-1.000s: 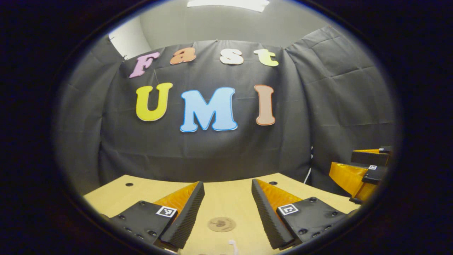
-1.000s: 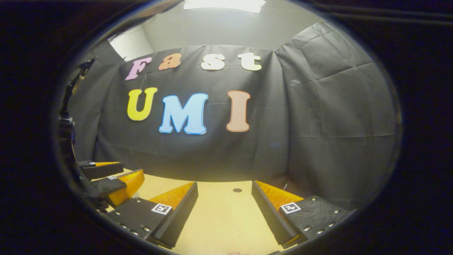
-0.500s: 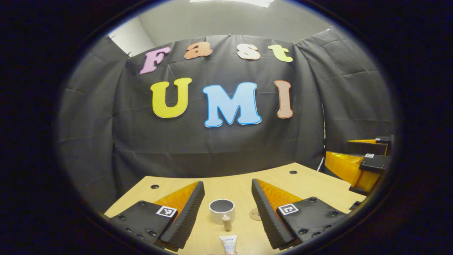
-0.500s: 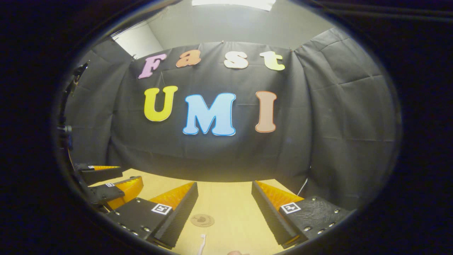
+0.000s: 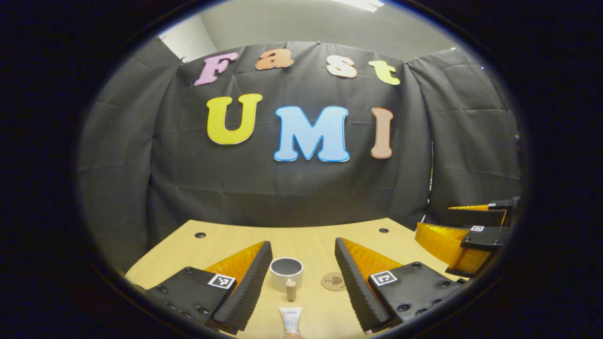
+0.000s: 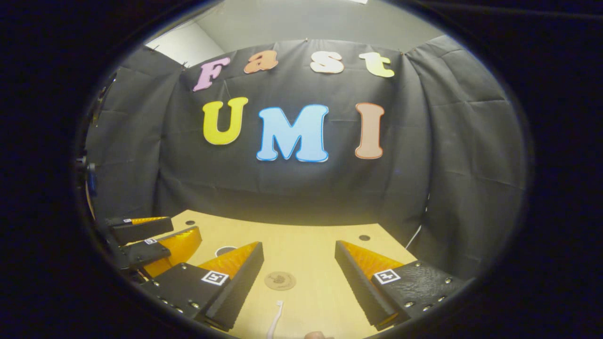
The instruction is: Put the toothbrush and toothpaste on the desktop into the cup, then pick up the cup and place it on the coaster on the desktop.
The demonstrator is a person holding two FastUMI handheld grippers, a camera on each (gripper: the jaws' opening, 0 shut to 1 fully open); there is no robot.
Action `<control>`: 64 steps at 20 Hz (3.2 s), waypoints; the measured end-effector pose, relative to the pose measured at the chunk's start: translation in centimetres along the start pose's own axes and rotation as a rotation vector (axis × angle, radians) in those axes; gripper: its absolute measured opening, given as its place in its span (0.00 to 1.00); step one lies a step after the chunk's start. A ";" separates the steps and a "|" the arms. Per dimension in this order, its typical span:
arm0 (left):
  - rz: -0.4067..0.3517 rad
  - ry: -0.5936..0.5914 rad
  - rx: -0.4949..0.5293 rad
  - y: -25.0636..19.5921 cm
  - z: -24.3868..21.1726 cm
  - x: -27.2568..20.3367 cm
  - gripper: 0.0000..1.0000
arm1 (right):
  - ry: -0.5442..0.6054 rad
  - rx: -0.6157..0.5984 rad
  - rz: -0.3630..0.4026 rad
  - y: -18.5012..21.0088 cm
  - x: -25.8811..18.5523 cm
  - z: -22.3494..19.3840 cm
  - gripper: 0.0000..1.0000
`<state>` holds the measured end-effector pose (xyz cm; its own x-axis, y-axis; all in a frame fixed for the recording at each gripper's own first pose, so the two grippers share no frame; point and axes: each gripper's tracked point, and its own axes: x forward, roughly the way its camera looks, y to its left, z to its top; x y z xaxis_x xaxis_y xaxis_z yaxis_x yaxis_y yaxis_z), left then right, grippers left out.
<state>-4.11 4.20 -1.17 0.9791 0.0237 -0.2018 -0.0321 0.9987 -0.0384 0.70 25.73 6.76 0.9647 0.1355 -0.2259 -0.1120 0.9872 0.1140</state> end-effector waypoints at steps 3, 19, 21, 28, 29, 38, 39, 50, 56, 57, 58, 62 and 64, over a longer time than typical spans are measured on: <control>0.019 0.065 -0.002 0.3 -1.0 -0.6 0.90 | 0.064 0.012 0.014 0.1 0.1 -1.2 0.96; 0.010 0.514 0.015 1.0 -7.7 -6.2 0.90 | 0.595 0.147 0.054 1.9 2.5 -13.3 0.98; 0.011 0.575 0.015 1.1 -8.5 -6.8 0.89 | 0.657 0.140 0.069 2.4 2.3 -15.0 0.98; 0.012 0.812 -0.062 0.3 -11.0 -10.4 0.91 | 0.863 0.179 0.127 4.2 1.4 -19.9 0.98; 0.016 0.856 -0.072 0.2 -11.3 -11.2 0.90 | 0.889 0.182 0.128 4.4 1.3 -20.7 0.99; 0.078 1.114 -0.147 0.1 -12.7 -15.1 0.91 | 1.103 0.158 0.107 5.4 1.7 -25.4 0.99; 0.080 1.136 -0.147 0.1 -13.0 -15.3 0.92 | 1.153 0.148 0.110 5.5 1.2 -26.1 0.99; 0.075 1.208 -0.099 1.0 -14.3 -15.7 0.85 | 1.227 0.058 0.094 5.3 1.9 -28.0 0.63; 0.077 1.189 -0.104 1.1 -14.4 -15.3 0.40 | 1.236 -0.027 0.120 5.1 1.3 -28.4 0.40; 0.075 1.192 -0.100 1.1 -14.4 -15.4 0.38 | 1.232 -0.042 0.131 5.2 1.2 -28.3 0.41; 0.074 1.190 -0.094 1.3 -14.5 -15.4 0.38 | 1.223 0.022 0.108 5.5 1.6 -28.5 0.41; 0.061 1.180 -0.104 1.2 -14.4 -15.4 0.34 | 1.235 0.041 0.118 5.6 1.0 -28.1 0.12; 0.052 1.170 -0.124 1.0 -14.4 -15.2 0.28 | 1.200 0.063 0.124 5.5 1.5 -28.1 0.08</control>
<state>-21.89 4.22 -12.26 0.1978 -0.0556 -0.9787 -0.1488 0.9851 -0.0860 -5.20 33.74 -20.15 0.1092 0.2538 -0.9611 -0.1440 0.9607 0.2374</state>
